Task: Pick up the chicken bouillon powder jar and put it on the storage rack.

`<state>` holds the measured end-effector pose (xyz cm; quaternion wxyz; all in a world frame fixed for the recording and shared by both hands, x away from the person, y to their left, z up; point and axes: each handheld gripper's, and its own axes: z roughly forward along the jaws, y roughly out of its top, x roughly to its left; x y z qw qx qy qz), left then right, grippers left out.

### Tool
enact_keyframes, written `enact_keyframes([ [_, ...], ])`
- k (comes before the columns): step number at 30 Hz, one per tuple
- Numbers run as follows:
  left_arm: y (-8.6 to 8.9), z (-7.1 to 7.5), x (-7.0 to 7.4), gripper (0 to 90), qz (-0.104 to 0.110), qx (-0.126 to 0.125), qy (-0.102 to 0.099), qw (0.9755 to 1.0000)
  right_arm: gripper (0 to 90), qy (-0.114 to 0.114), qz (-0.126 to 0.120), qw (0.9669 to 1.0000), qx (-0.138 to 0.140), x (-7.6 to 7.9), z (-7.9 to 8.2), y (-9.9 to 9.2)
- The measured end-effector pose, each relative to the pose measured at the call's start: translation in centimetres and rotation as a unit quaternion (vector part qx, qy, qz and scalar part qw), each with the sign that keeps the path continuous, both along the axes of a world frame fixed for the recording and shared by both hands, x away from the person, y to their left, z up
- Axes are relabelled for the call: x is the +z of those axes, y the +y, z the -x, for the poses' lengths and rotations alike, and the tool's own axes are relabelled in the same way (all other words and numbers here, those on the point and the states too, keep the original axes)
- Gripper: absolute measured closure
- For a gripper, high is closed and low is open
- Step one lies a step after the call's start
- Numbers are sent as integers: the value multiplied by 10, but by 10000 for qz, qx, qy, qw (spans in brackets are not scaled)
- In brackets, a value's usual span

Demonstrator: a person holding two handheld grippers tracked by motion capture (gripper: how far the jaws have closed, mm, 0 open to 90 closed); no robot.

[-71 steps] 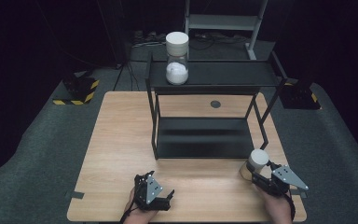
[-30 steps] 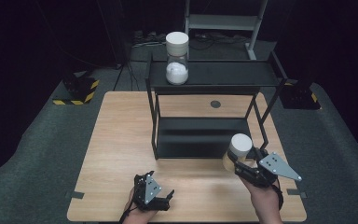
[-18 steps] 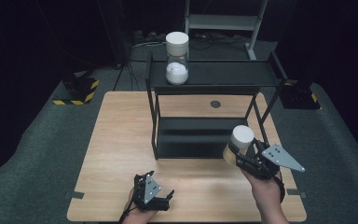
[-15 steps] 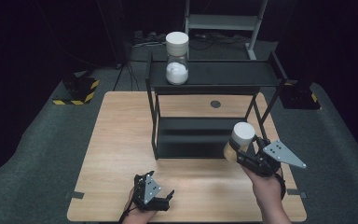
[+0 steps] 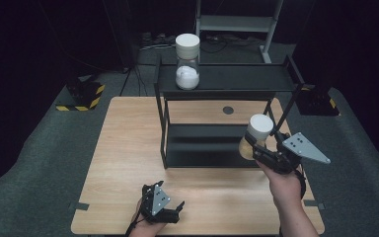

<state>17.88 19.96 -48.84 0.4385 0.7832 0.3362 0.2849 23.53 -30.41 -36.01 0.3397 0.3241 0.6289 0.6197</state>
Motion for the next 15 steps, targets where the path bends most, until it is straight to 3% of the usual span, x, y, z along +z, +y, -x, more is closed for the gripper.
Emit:
enact_keyframes([
  [10,1,0,0,9,31,1,11,10000,343,-192,44,9998,-6,24,-6,7],
  [15,2,0,0,9,46,3,16,10000,343,-296,-63,9995,58,42,-10,10],
])
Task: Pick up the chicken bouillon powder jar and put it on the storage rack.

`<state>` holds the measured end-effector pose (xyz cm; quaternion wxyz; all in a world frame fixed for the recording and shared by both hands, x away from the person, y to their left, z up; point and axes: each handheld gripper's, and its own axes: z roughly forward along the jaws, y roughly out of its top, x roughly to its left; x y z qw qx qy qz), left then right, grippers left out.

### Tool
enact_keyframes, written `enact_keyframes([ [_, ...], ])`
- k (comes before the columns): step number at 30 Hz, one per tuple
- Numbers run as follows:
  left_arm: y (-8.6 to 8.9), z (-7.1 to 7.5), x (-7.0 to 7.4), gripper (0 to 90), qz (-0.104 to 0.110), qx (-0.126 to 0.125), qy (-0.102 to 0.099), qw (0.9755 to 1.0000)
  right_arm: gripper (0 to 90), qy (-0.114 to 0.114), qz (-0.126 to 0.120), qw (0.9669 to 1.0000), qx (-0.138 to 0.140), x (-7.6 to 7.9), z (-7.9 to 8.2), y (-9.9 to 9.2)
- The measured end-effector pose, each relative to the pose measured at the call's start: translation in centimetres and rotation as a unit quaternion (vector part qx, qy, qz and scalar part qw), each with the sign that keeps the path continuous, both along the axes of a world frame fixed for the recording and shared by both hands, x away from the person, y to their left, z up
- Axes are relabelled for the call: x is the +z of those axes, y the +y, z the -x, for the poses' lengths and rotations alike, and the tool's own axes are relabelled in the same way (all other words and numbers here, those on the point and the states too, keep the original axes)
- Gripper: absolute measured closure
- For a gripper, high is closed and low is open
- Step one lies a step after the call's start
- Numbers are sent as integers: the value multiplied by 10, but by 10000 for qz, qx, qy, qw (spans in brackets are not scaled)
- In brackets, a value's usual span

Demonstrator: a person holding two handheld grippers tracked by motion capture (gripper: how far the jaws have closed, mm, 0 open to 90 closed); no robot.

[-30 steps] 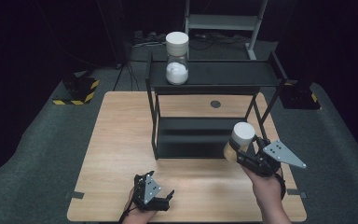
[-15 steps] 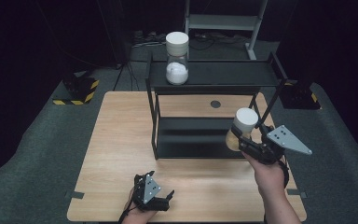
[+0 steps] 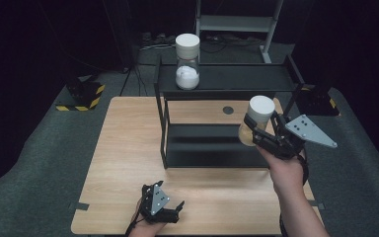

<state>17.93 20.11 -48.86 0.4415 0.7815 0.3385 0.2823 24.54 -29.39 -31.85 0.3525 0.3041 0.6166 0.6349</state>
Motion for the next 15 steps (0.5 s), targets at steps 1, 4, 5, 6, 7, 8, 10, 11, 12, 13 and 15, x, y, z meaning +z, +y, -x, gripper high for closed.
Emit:
enact_keyframes([
  [1,0,0,0,9,2,-1,0,10000,343,-24,5,10000,3,3,-1,1],
  [4,0,0,0,9,5,0,-1,10000,343,-73,33,10000,-26,9,-3,3],
  [5,0,0,0,9,7,0,-3,10000,343,-97,47,9999,-51,15,-5,5],
  [6,0,0,0,9,8,-1,-1,10000,343,-104,50,9999,-51,17,-7,5],
  [7,0,0,0,9,8,-3,1,10000,343,-106,32,9999,-62,20,-8,5],
  [8,0,0,0,9,10,-7,0,10000,343,-108,16,9999,-74,22,-9,6],
  [10,1,0,0,9,16,-14,-4,10000,343,-104,-14,9999,-87,26,-13,6],
  [11,1,0,0,9,16,-14,-4,10000,343,-104,-14,9999,-87,26,-13,6],
  [12,1,0,0,9,19,-14,-4,10000,343,-74,-58,9999,-106,31,-16,7],
  [13,1,0,0,9,17,-14,-2,10000,343,-70,-75,9999,-112,33,-18,7],
  [15,1,0,0,9,15,-16,-1,10000,343,-62,-100,9999,-121,36,-19,7],
])
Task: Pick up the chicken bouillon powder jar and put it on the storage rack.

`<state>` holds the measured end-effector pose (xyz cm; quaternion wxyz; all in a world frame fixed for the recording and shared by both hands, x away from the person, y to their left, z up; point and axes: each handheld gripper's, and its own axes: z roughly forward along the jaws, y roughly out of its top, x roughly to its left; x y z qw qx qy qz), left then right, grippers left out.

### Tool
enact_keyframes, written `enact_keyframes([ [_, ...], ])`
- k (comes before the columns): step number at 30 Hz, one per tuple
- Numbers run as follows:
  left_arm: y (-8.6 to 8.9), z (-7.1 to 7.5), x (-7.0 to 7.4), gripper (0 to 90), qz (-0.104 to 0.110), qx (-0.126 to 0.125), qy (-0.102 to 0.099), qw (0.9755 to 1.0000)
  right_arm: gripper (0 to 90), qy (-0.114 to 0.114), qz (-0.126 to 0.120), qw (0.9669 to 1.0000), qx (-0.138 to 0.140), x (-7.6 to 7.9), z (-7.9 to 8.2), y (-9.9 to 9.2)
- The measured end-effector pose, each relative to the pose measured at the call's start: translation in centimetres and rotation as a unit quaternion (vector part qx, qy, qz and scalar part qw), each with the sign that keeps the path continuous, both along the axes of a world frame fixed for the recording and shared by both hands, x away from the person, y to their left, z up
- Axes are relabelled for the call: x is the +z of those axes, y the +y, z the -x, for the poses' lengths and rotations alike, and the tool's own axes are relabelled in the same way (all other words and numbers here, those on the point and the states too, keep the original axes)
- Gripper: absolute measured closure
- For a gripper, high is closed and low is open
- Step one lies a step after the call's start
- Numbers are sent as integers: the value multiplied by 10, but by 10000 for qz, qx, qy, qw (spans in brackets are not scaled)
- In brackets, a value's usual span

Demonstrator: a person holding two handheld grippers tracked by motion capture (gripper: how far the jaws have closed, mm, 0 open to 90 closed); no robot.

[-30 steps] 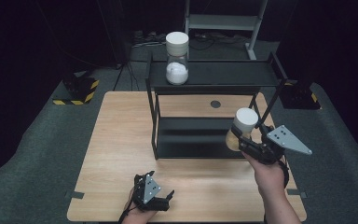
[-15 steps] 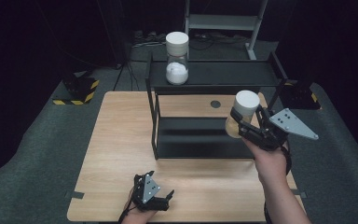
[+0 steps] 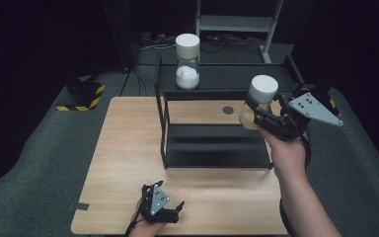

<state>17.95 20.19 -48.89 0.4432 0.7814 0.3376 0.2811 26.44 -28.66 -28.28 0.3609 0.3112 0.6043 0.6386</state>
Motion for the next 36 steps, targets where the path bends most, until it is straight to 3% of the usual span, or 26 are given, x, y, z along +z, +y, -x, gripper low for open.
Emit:
enact_keyframes([
  [9,0,0,0,9,14,17,6,10000,343,-81,-84,9998,-144,22,-15,7],
  [28,4,-1,-1,9,158,26,32,9999,343,-130,-53,9993,-337,36,-48,24],
  [36,7,0,-2,9,226,24,32,9997,343,-25,-59,9990,-452,41,-60,28],
])
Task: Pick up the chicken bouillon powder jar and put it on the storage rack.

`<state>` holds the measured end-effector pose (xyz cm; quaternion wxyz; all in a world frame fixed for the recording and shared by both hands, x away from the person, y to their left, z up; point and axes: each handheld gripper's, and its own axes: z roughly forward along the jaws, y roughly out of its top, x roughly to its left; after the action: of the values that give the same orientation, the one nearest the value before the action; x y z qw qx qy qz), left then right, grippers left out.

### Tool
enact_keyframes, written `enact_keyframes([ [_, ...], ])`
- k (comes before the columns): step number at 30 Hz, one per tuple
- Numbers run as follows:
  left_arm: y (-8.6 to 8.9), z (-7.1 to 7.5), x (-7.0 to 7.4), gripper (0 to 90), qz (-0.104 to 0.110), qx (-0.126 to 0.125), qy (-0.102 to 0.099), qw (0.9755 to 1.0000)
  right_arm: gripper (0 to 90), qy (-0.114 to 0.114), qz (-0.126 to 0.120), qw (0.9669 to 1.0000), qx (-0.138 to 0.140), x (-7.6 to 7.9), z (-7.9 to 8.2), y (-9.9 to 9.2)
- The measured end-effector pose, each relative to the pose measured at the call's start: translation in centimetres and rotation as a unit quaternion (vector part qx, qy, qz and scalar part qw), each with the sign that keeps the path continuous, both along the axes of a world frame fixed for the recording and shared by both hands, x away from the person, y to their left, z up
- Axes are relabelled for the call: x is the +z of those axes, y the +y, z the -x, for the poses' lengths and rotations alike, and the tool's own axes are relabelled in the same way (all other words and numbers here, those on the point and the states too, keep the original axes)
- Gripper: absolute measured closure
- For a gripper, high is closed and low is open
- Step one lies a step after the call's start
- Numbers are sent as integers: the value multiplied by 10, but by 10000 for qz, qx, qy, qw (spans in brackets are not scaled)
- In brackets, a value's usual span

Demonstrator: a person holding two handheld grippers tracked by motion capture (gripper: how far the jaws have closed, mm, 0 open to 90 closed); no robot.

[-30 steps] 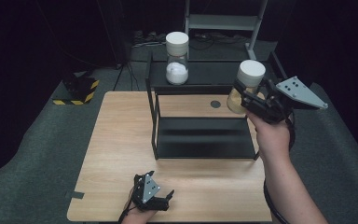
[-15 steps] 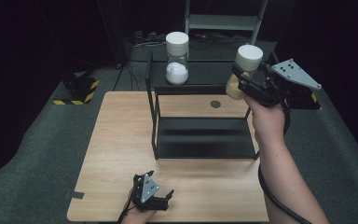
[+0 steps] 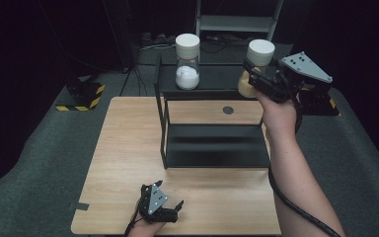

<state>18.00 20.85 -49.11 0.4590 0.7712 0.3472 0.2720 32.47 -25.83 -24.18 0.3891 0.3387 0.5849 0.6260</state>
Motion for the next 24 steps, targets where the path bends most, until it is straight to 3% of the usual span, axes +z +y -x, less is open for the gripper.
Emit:
enact_keyframes([
  [11,0,-1,-1,9,102,20,1,9999,343,103,54,9998,-138,7,-24,9],
  [14,1,0,-3,9,102,-59,-72,9999,343,72,39,9999,-136,8,-28,11],
  [24,4,0,-4,9,238,-16,-29,9997,342,97,72,9999,-111,5,-33,15],
])
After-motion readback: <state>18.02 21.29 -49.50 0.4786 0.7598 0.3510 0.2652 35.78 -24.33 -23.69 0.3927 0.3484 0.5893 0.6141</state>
